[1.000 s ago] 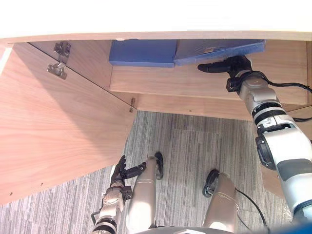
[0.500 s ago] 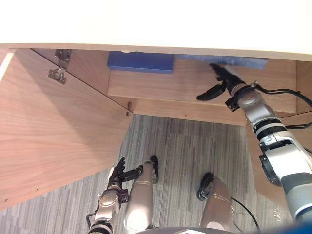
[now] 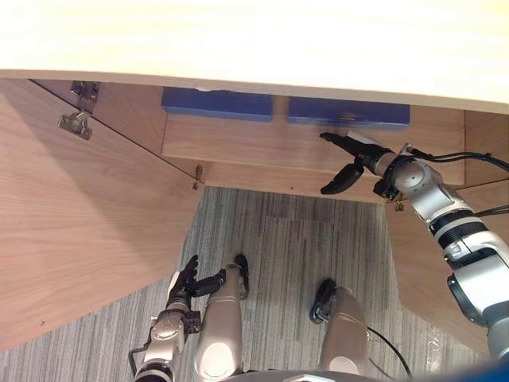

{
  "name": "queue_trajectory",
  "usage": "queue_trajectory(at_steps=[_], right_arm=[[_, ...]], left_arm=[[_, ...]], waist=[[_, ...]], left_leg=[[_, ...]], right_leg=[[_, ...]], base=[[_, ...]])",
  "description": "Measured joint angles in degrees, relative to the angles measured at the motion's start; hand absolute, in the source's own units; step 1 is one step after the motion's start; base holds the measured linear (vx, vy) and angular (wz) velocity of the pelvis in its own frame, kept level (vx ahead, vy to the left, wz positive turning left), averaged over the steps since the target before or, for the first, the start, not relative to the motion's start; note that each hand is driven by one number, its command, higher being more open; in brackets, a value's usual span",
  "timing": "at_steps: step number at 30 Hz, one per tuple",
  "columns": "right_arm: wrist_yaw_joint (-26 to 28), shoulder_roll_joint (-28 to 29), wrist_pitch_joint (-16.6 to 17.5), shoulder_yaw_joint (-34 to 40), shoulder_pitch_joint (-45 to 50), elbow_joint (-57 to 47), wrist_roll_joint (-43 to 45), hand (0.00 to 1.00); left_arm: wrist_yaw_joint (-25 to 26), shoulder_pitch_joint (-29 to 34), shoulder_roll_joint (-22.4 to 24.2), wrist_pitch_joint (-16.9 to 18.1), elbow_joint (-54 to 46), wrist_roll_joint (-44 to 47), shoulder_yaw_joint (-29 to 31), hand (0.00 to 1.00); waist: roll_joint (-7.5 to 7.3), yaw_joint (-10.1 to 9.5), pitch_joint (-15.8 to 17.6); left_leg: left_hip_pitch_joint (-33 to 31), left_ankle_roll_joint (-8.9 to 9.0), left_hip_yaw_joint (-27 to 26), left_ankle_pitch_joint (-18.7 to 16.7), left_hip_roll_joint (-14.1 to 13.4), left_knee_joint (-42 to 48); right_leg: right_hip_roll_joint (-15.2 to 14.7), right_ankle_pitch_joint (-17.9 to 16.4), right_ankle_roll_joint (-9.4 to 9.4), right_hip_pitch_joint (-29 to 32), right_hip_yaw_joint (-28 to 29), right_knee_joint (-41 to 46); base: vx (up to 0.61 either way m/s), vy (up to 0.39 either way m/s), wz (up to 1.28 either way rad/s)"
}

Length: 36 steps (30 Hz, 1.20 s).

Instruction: Walk over to the cabinet, pick up the folder, carry it to the office cabinet, place the folder inside the office cabinet, then close the office cabinet door

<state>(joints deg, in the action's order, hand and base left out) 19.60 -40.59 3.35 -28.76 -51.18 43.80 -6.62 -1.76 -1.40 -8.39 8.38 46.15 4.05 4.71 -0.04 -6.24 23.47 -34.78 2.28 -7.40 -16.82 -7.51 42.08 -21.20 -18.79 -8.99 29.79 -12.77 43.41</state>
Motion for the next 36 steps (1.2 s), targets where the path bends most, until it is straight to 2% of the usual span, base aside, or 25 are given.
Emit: queue_trajectory(at_steps=[4,9,11,14,16,20,22,24,25,26,27,28,29,30,32,36], right_arm=[[-0.78,1.08,0.45,0.41,-0.77,2.21,-0.03,1.0],[-4.36,5.67,0.05,3.52,0.19,4.42,-0.11,1.0],[-5.4,8.37,-0.69,4.87,1.59,4.82,-0.22,1.0],[-5.7,12.67,-1.46,5.5,4.88,5.36,-2.65,1.0],[-5.24,17.13,-2.24,7.49,8.05,6.25,-4.62,1.0],[-4.17,23.32,-2.68,9.37,14.57,8.38,-4.54,1.0],[-4.07,26.88,-3.63,10.21,19.02,13.44,-4.44,1.0],[-5.01,29.88,-4.41,12.73,22.51,17.84,-4.37,1.0],[-5.8,31.7,-4.5,16.04,24.77,20.0,-4.27,1.0],[-7.37,32.76,-4.62,20.12,28.46,21.62,-2.5,1.0],[-7.92,32.69,-4.63,22.77,30.21,22.29,-1.61,1.0],[-8.61,32.45,-4.69,25.37,32.01,22.46,-0.93,1.0],[-11.58,32.91,-4.85,31.67,35.58,23.43,3.54,1.0],[-12.11,33.34,-4.86,33.35,36.6,23.44,4.7,1.0],[-13.88,34.95,-4.61,37.75,41.4,23.28,7.65,1.0],[-16.74,37.72,-4.6,41.69,47.86,22.74,12.86,1.0]], left_arm=[[-0.05,0.0,0.02,-0.01,0.03,0.06,0.0,1.0],[0.06,-0.01,0.03,-0.34,0.37,0.07,0.0,1.0],[0.11,-0.04,-0.16,-1.06,0.99,-0.07,0.01,1.0],[0.14,-0.05,-0.88,-1.93,2.93,-0.24,0.03,1.0],[0.18,0.24,-1.55,-2.85,4.9,-0.32,0.22,1.0],[0.14,2.1,-2.7,-3.48,6.62,-1.21,0.35,1.0],[0.09,2.89,-2.69,-3.77,7.06,-2.48,1.07,1.0],[0.12,3.77,-2.03,-3.89,7.05,-2.45,2.32,1.0],[0.26,4.08,-1.35,-3.92,7.05,-2.44,3.91,1.0],[1.06,4.74,0.14,-3.91,7.2,-2.43,4.85,1.0],[1.44,4.87,1.15,-3.89,7.41,-2.41,5.28,1.0],[1.82,4.88,2.43,-3.86,7.79,-2.41,5.23,1.0],[2.67,4.16,3.74,-3.66,8.19,-2.41,4.55,1.0],[2.78,4.0,3.77,-3.44,8.21,-2.42,4.3,1.0],[3.3,3.91,4.01,-3.37,8.8,-2.57,2.82,1.0],[4.85,3.42,4.44,-3.36,10.4,-4.17,2.77,1.0]], waist=[[-0.25,-0.06,-0.1],[-0.3,0.29,-0.13],[-0.59,0.53,-0.25],[-1.66,0.84,-0.86],[-2.9,1.05,-1.72],[-4.99,1.09,-4.99],[-5.59,0.62,-6.04],[-5.58,-0.03,-7.1],[-5.43,0.13,-7.33],[-4.16,0.13,-9.28],[-2.71,0.39,-10.4],[-1.16,0.58,-11.38],[-1.13,2.89,-12.74],[-1.39,3.67,-12.88],[-2.32,4.48,-14.32],[-2.58,6.66,-14.89]], left_leg=[[-0.01,0.0,-0.02,-0.01,0.01,0.1],[1.04,-0.07,-0.27,0.19,-0.14,-1.18],[3.32,0.11,-0.55,1.48,-0.25,-4.24],[9.08,0.97,-1.35,5.96,-0.84,-13.59],[14.58,2.05,-2.0,9.28,-1.42,-20.75],[20.58,2.92,-5.17,10.22,-3.0,-25.2],[24.68,2.97,-6.23,10.17,-3.48,-24.0],[26.49,3.13,-4.39,10.0,-4.12,-20.45],[25.81,3.59,-0.86,9.12,-4.08,-15.64],[26.04,5.85,5.37,4.54,-2.56,-16.72],[26.51,5.14,7.9,5.09,-2.41,-19.05],[27.27,4.42,8.39,4.07,-2.95,-20.21],[30.79,4.75,7.38,3.21,-1.99,-25.58],[31.42,4.48,6.78,3.51,-1.6,-26.64],[33.84,4.37,3.81,4.79,-0.86,-29.83],[37.35,4.19,-0.6,7.44,-0.5,-35.03]], right_leg=[[-0.02,0.0,-0.01,-0.04,0.01,-0.04],[0.11,0.4,-0.16,-1.09,-0.82,-1.56],[0.78,2.02,-0.06,-3.5,-1.7,-4.97],[3.63,7.44,0.53,-10.08,-4.39,-16.29],[6.52,12.2,0.84,-16.33,-5.52,-26.33],[9.7,16.32,1.36,-22.11,-3.69,-35.31],[11.01,17.68,1.96,-24.71,0.46,-36.7],[11.93,19.25,2.2,-25.38,5.25,-36.71],[12.05,20.12,2.29,-26.16,7.76,-36.73],[12.6,20.3,2.16,-26.13,10.21,-36.98],[13.51,20.32,2.11,-26.06,10.94,-37.13],[14.45,20.2,1.94,-26.1,11.6,-37.39],[13.92,20.46,1.24,-25.65,12.7,-38.27],[13.58,20.7,0.87,-25.44,13.07,-38.26],[13.14,21.31,0.54,-24.35,15.45,-38.24],[13.56,22.03,0.63,-22.1,18.97,-36.92]], base=[[0.0,0.0,0.0],[-0.03,-0.011,-0.04],[0.02,-0.011,-0.06],[0.08,-0.038,-0.13],[0.1,-0.063,-0.17],[0.1,-0.056,-0.45],[0.08,-0.03,-0.78],[0.08,-0.001,-1.2],[0.04,0.105,-1.52],[0.03,0.143,-1.2],[0.01,0.173,-0.97],[0.05,0.219,-0.77],[0.04,0.215,-0.6],[0.01,0.191,-0.59],[-0.06,0.092,-0.59],[-0.07,0.004,-0.56]])
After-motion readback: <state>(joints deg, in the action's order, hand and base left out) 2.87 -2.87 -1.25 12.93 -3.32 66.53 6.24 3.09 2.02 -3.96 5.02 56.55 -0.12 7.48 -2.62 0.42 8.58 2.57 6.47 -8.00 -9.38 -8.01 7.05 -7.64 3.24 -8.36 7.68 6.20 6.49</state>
